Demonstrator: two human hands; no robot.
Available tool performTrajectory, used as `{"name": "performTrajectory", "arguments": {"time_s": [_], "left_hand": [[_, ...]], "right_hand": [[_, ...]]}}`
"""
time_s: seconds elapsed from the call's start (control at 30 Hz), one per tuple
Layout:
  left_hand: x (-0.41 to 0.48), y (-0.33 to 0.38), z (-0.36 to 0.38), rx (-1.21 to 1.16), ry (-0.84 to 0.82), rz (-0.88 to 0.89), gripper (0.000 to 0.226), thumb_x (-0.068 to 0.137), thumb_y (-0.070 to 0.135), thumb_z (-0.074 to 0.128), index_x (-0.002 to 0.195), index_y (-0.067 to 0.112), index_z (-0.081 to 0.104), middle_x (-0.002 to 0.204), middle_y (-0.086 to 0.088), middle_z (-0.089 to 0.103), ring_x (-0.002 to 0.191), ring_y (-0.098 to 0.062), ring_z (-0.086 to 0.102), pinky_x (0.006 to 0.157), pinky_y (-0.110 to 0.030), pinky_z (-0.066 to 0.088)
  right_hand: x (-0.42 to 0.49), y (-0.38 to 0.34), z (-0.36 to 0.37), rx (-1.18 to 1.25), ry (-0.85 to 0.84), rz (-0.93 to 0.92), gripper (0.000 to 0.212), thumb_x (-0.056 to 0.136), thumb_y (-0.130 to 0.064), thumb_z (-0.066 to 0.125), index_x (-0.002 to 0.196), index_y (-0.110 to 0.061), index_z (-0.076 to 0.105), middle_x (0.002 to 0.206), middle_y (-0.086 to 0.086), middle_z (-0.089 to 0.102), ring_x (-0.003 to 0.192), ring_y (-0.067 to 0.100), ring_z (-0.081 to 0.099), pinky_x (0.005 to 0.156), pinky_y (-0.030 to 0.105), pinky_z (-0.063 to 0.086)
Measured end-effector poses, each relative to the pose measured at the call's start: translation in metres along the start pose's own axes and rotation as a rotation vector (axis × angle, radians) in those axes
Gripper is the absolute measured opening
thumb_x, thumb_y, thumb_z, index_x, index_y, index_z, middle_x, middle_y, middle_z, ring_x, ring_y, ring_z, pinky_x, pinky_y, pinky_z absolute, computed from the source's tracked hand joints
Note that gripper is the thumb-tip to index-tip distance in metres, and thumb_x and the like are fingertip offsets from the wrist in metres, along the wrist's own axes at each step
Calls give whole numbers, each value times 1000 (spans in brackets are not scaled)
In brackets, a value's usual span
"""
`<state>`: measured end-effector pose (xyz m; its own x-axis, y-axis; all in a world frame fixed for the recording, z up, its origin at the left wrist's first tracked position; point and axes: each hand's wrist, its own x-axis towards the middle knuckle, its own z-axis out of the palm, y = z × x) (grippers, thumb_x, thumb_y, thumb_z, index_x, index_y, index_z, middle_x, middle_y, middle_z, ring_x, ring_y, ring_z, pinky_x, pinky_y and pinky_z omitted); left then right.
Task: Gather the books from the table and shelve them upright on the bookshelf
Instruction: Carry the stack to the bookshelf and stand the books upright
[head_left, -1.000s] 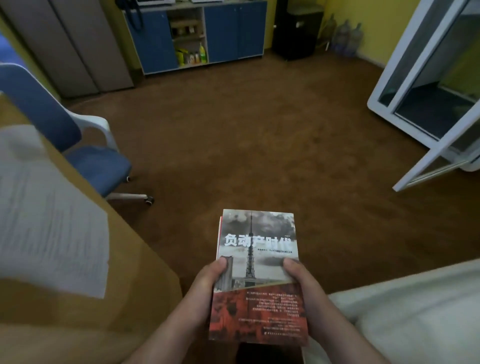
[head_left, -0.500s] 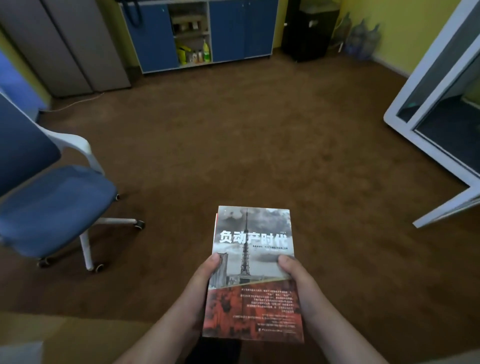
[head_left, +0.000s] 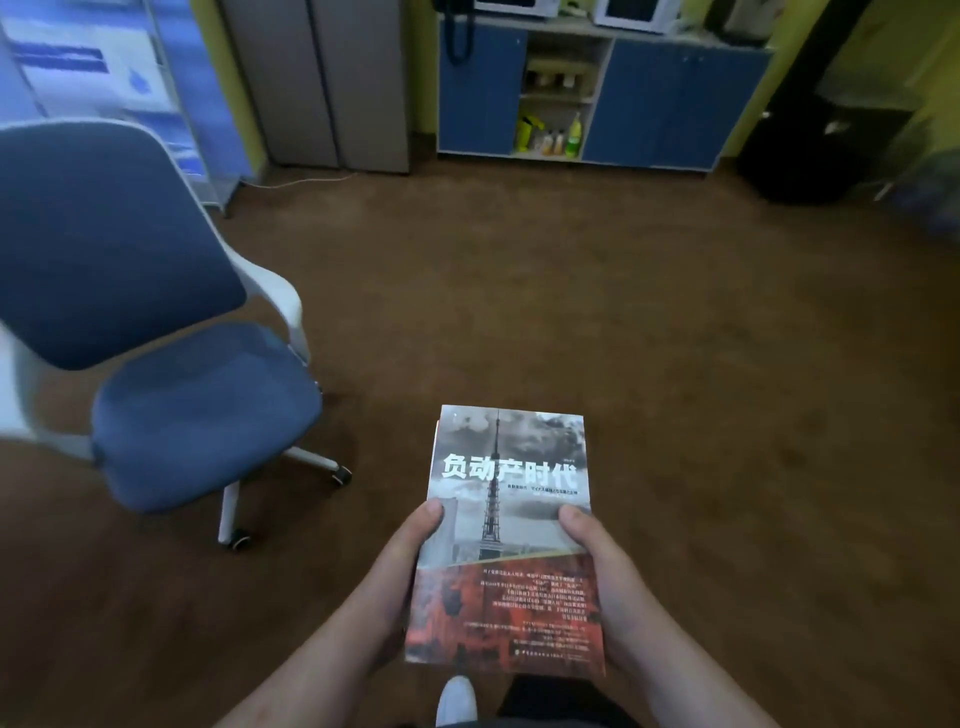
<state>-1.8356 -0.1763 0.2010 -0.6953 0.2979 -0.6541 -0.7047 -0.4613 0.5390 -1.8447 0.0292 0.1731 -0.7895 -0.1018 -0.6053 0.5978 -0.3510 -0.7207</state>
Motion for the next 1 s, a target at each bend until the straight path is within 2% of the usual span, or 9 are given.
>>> {"name": "performTrajectory", "arguments": {"time_s": [0.13,0.23,0.33,0.4,0.6,0.77,0.87,0.9,1.0], "left_hand": [[20,35,-29,-117,115,95,51,85,47,46,89,13,84,105,-21,76,86,-32,76,68,-38,62],[37,63,-46,-229,203,160,52,82,46,46,87,10,83,99,-20,77,80,-31,77,64,-36,62],[51,95,-62,-353,279,233,52,91,42,41,89,5,78,88,-20,78,69,-29,77,53,-33,61],[57,117,-72,-446,346,262,53,96,41,38,91,3,75,86,-21,77,66,-30,76,50,-33,60],[63,153,-114,-643,531,380,55,75,51,50,83,9,84,97,-21,77,75,-32,76,60,-36,61],[39,155,-137,-798,778,445,59,74,56,55,97,8,81,110,-22,74,88,-34,74,78,-42,58],[23,147,-154,-921,877,492,71,76,59,58,121,6,70,121,-24,68,111,-43,63,101,-50,46],[18,144,-163,-950,886,521,67,81,55,53,123,5,67,118,-26,70,109,-44,66,98,-51,50],[0,140,-187,-1087,914,604,59,82,47,47,115,2,66,99,-29,74,81,-39,76,65,-40,61]], "right_hand": [[63,-25,45,-89,-155,85,71,77,-38,80,132,1,57,132,38,58,126,61,50,106,78,32],[107,-44,84,-188,-225,136,67,79,-32,76,132,4,56,128,38,61,117,57,59,107,70,40],[154,-64,126,-273,-335,204,55,87,-30,68,132,0,57,123,33,66,95,43,70,90,55,54],[185,-77,159,-305,-445,259,53,87,-32,68,130,-3,59,120,29,69,93,40,72,83,49,58],[252,-88,257,-524,-686,358,58,81,-35,66,131,-7,60,120,25,71,97,38,72,79,43,59],[266,-70,334,-664,-943,481,38,83,-22,68,115,0,72,102,24,76,80,31,77,62,33,61],[262,-47,376,-744,-1091,571,33,80,-24,60,96,-5,81,104,27,75,86,34,77,68,35,62],[262,-35,392,-794,-1139,597,37,79,-26,59,100,-3,79,106,27,75,88,34,77,70,36,63],[260,5,434,-953,-1223,609,53,77,-27,62,119,5,65,104,22,77,86,30,77,66,33,62]]}}
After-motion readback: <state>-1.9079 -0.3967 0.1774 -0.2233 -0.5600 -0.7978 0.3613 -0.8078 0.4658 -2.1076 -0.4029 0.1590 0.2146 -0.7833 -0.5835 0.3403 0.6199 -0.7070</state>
